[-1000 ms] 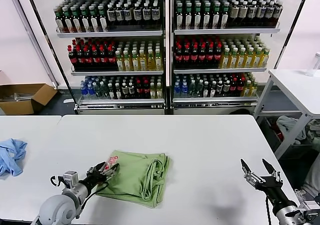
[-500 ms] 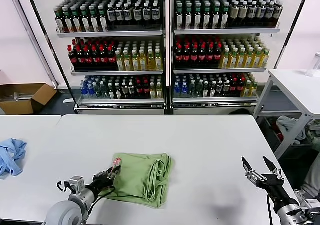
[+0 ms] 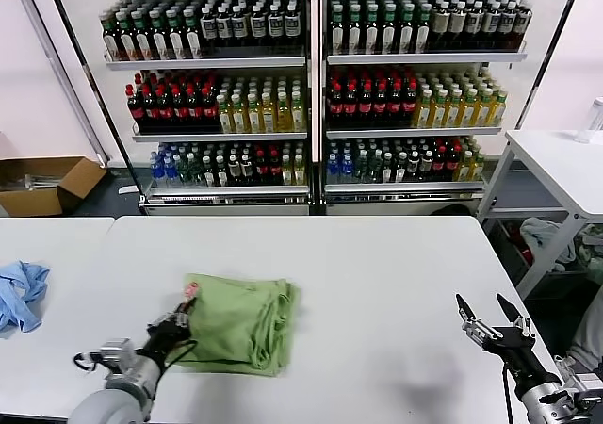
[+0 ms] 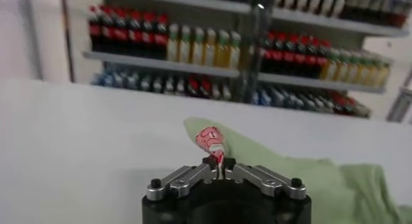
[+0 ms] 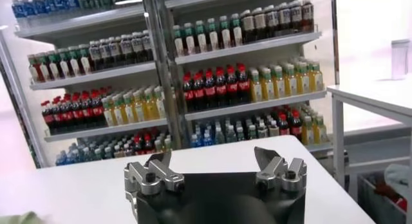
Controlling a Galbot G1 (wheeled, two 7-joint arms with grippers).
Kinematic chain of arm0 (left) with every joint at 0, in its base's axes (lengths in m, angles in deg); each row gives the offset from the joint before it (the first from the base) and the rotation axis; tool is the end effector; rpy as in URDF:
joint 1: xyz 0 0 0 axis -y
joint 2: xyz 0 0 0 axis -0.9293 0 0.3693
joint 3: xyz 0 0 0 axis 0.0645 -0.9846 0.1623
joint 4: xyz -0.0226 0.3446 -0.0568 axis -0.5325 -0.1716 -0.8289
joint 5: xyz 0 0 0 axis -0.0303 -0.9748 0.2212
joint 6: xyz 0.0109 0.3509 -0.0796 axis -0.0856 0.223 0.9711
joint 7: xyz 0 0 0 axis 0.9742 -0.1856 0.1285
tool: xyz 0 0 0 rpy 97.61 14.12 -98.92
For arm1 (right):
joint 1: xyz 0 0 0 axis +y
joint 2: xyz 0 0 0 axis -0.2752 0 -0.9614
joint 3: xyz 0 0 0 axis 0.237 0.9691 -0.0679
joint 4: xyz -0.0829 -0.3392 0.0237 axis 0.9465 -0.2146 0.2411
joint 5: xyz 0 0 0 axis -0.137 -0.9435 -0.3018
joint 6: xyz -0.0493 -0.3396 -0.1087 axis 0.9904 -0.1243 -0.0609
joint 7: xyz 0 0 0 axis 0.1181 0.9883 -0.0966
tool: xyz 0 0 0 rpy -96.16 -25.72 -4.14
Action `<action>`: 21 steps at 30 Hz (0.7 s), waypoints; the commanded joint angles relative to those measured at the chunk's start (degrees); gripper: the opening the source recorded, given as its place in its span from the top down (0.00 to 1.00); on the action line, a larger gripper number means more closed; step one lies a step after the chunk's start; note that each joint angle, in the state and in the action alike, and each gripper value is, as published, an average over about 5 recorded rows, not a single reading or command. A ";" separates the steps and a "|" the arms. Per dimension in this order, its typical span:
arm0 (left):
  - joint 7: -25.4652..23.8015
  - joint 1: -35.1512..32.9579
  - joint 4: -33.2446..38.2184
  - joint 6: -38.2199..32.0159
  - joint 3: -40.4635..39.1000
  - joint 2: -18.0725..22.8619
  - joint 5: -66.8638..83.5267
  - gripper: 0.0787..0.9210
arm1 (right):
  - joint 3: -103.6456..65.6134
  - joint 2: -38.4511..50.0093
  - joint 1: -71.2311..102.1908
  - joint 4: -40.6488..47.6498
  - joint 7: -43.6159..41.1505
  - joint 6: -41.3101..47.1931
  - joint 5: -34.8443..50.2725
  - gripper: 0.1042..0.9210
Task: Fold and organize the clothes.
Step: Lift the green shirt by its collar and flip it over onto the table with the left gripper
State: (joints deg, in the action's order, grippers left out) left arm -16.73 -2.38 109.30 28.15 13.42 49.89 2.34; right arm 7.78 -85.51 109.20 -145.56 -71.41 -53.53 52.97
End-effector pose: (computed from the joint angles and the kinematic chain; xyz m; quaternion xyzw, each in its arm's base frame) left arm 0.2304 0.1095 -0.2786 -0.0258 -0.9827 0.0672 0.1706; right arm 0.1660 -0.1539 -0.2490 0.0454 -0.9933 -0.0760 0.0749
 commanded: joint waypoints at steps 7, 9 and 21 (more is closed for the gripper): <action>-2.51 -4.12 -2.05 1.96 30.59 -9.84 3.17 0.97 | 0.74 0.99 -0.20 0.21 -0.11 -0.37 0.28 0.12; -2.45 -3.32 -1.57 3.68 29.92 -11.07 3.30 0.97 | 0.74 1.12 -0.10 0.08 -0.14 -0.44 0.35 0.12; 6.16 9.39 5.51 9.22 -3.16 -6.03 -3.04 0.97 | -0.80 0.15 1.75 -0.87 -0.22 -1.04 1.03 0.12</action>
State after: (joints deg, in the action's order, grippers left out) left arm -16.20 -2.23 111.11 32.99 32.10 42.65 2.88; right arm 7.41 -84.98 110.27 -146.09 -71.61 -54.44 53.82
